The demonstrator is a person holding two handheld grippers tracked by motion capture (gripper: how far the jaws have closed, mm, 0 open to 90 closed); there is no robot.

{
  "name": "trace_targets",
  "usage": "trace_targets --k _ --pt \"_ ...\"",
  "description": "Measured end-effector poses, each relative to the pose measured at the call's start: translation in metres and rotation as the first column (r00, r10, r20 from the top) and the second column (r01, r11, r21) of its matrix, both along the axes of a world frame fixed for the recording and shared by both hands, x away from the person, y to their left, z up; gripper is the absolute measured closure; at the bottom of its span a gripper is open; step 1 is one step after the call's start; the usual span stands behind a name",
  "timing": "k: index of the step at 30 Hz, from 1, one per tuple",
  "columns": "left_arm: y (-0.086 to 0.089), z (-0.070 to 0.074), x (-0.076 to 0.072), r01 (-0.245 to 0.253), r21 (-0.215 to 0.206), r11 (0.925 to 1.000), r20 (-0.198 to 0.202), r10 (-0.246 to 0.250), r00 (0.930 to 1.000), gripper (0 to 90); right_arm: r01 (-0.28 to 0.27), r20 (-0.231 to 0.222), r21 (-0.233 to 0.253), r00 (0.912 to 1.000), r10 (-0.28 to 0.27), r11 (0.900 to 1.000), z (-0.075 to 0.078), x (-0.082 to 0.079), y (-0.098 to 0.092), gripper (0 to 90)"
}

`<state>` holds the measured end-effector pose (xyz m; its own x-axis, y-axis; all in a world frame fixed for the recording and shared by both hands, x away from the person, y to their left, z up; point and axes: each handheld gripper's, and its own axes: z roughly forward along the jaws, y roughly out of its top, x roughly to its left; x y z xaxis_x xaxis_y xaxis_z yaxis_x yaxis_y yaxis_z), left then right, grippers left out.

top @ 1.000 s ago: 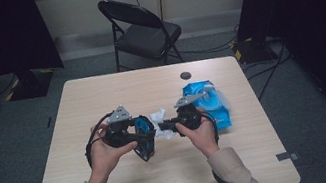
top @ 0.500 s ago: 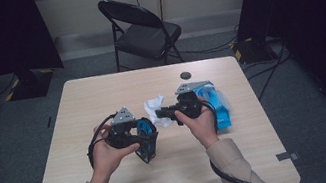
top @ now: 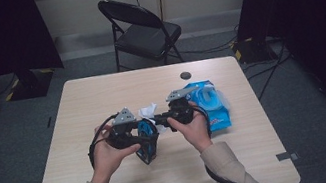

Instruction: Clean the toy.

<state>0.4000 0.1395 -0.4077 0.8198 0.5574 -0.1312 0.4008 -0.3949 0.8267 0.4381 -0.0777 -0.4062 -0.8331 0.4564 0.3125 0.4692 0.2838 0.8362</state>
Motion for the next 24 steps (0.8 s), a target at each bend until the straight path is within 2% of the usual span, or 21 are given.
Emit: trace_targets --k 16,19,24 --pt "0.001 -0.003 0.002 -0.005 0.001 1.0000 -0.011 0.005 0.9999 25.7 -0.006 0.000 -0.028 1.0000 0.006 1.000 -0.015 -0.005 0.004 85.6" --pt "0.002 -0.002 0.002 -0.009 0.007 0.9999 0.004 0.009 1.0000 25.7 -0.009 -0.008 -0.033 0.9999 0.009 0.999 -0.019 -0.006 0.005 85.6" --pt "0.004 0.002 0.002 -0.012 -0.009 0.9999 0.011 0.012 0.9999 25.8 -0.025 -0.022 -0.052 0.9995 0.024 0.998 -0.027 -0.009 0.008 85.6"
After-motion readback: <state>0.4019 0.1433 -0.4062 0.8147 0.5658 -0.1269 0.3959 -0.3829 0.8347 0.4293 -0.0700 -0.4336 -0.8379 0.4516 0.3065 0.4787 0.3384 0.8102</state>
